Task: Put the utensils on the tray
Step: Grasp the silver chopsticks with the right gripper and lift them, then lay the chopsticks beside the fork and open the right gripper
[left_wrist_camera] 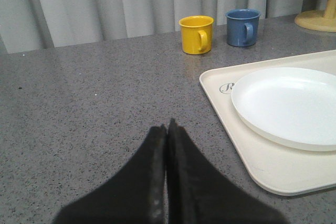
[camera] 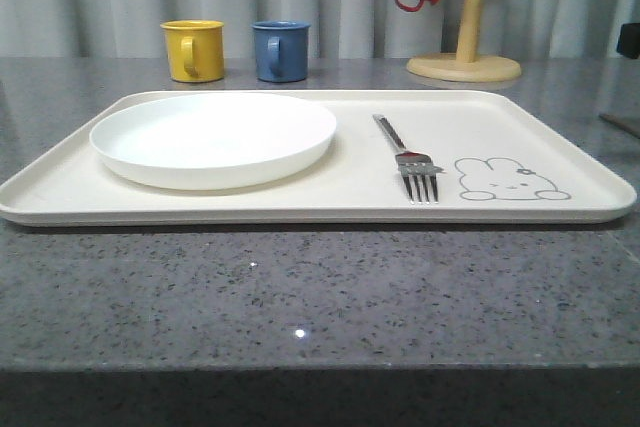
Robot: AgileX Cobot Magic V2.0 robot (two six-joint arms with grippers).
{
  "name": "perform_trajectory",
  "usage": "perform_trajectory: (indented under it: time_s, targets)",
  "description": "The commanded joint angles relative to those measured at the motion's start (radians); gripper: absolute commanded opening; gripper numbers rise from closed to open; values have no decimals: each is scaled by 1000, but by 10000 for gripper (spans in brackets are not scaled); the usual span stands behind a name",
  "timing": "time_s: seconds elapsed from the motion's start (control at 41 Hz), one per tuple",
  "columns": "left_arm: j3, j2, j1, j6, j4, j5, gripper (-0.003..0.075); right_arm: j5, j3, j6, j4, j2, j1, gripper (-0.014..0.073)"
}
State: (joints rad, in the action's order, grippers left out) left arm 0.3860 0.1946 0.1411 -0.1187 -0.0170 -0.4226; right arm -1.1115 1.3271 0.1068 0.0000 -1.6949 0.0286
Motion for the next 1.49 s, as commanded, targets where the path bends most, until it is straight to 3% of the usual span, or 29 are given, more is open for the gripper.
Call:
perform_trajectory:
  time_s: [0.0,0.122,0.342,0.439,0.708,0.903,1.221,1.465]
  targets:
    - [29,12,1,6,9,83,-18,27,18,-14,6,19,6,351]
    - [29,12,1,6,9,83,-18,29,18,-14,8,5,6,323]
    - [29,12,1,6,9,83,-18,-2,23,-14,9,4,6,75]
    - [29,12,1,6,9,83,-18,-3,24,-14,9,21,6,22]
    - [29,12,1,6,9,83,-18,-16,25,2,40,150,-3,24]
    - [29,12,1,6,9,83,-18,-22,25,15,113,223,-76,26]
    - [29,12,1,6,9,83,-18,81,25,127,138,177,-303,25]
    - [29,12,1,6,9,83,-18,148,25,172,164,92,-349,27]
